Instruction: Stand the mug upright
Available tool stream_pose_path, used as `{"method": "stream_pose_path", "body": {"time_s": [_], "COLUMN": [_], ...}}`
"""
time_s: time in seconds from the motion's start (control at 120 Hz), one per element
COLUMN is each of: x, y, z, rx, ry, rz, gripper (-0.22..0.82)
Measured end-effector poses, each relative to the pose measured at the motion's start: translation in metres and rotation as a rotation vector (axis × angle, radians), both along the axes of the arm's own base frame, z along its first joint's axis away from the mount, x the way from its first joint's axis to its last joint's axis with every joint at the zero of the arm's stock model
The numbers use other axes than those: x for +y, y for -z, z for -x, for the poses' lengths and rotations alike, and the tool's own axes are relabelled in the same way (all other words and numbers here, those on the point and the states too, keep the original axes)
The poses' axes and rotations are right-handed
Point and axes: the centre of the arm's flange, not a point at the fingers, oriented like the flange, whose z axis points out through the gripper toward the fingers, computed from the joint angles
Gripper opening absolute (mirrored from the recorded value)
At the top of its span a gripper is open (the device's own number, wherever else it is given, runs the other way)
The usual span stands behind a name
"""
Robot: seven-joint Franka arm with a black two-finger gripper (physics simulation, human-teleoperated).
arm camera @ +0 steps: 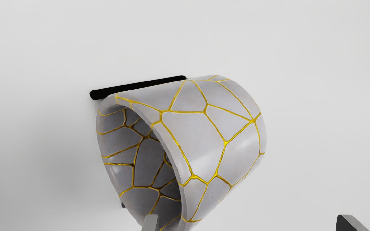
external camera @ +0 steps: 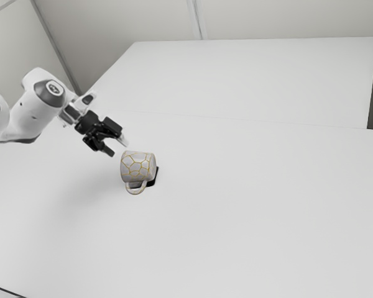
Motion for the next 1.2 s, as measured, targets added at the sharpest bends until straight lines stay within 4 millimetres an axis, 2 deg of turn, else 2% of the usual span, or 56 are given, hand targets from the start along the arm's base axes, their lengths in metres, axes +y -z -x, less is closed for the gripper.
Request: {"method": "stream_pose_path", "body": {"time_s": [0.142,0.317,0.5,0.642,0.767,0.833,0.942,1.042,1.2], "x": [0.017,0.024,0.023,0.017,0.012,0.01,0.005,0.001,-0.006], "y": [0.02,0.036,0.063,0.074,0.076,0.082,0.086,0.08,0.073], "z": [0.002,0.001,0.001,0.001,0.003,0.005,0.006,0.004,0.0], "rx": [-0.026,-0.052,-0.049,-0.051,-0.055,-0.047,-0.043,-0.057,-0.075], "ry": [0.002,0.016,0.015,0.018,0.027,0.035,0.053,0.075,0.104], "rz": [0.043,0.096,0.206,0.296,0.364,0.394,0.424,0.434,0.445], "gripper": [0.6,0.6,0.6,0.6,0.6,0.53,0.33,0.16,-0.02]}}
